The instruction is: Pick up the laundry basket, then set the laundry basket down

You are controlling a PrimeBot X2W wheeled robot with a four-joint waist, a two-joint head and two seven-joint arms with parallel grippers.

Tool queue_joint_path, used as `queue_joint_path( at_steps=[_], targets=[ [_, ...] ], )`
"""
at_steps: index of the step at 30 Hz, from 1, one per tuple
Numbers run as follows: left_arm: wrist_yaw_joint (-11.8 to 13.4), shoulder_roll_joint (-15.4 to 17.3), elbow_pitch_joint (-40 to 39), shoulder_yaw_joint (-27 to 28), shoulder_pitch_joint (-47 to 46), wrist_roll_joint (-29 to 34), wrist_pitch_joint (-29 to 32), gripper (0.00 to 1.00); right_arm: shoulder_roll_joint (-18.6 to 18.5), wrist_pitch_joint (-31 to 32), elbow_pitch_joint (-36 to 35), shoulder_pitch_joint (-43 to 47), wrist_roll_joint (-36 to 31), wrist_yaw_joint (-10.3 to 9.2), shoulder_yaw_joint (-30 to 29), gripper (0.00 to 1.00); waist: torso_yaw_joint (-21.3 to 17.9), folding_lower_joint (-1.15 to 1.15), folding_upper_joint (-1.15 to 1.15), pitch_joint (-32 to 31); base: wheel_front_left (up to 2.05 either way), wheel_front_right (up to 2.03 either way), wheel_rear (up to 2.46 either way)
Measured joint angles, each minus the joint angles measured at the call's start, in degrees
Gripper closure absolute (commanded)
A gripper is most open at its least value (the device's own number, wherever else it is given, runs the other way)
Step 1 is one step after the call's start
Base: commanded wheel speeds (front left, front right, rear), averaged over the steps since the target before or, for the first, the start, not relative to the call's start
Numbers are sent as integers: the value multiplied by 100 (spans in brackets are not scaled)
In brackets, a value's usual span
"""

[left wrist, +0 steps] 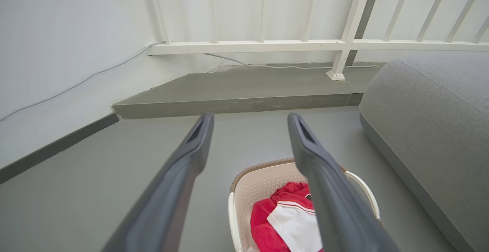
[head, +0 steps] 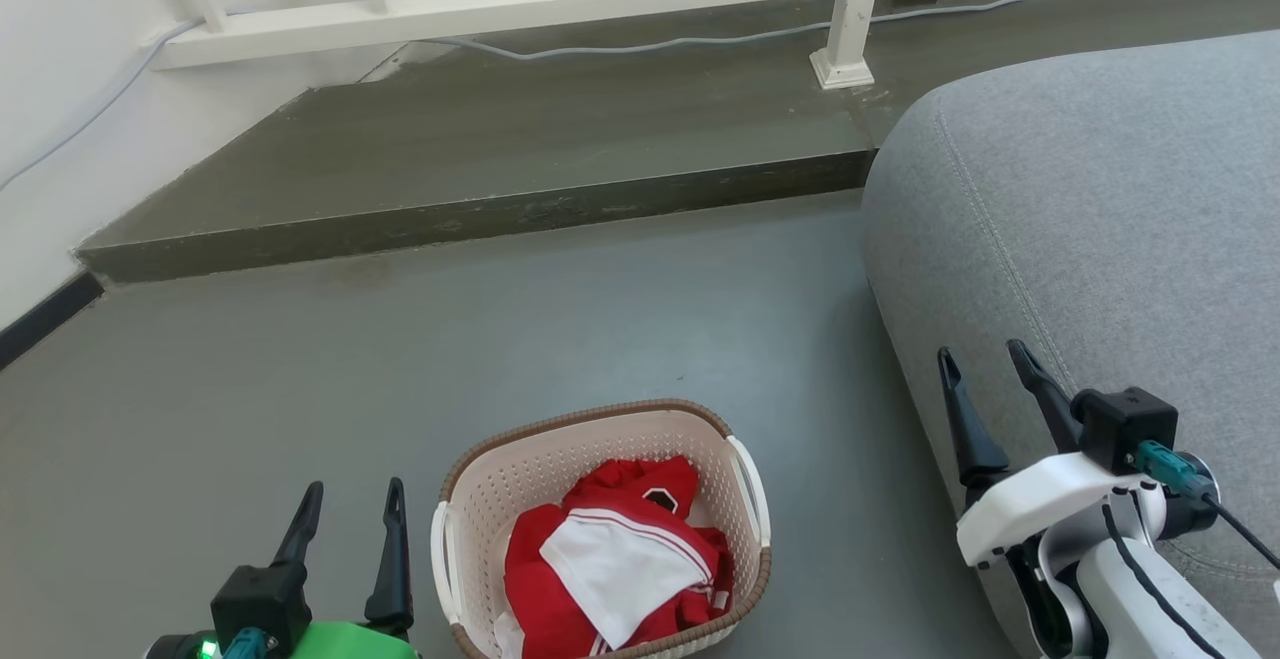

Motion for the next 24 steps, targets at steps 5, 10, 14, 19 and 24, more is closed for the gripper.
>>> queue_joint_path(
  at_steps=[5, 10, 14, 19, 24],
  targets=[
    [0, -34, -99, 88, 98, 74, 56, 0, 19, -1, -68, 78, -64, 0, -83, 0, -6, 0, 0, 2, 0, 0, 0],
    [0, -64, -237, 153, 147, 144, 108, 0, 59, 0, -118, 157, -143, 0, -179, 0, -16, 0, 0, 14, 0, 0, 0],
    [0, -129, -297, 174, 210, 243, 174, 0, 112, 0, -174, 232, -203, 0, -227, 0, -28, 0, 0, 20, 0, 0, 0],
    [0, -172, -423, 200, 259, 342, 234, 0, 142, -1, -221, 246, -302, 0, -261, 0, -39, 0, 0, 26, 0, 0, 0],
    [0, -208, -477, 280, 284, 393, 297, 0, 155, 0, -278, 271, -316, 0, -290, 0, -39, 0, 0, 40, 0, 0, 0]
  ],
)
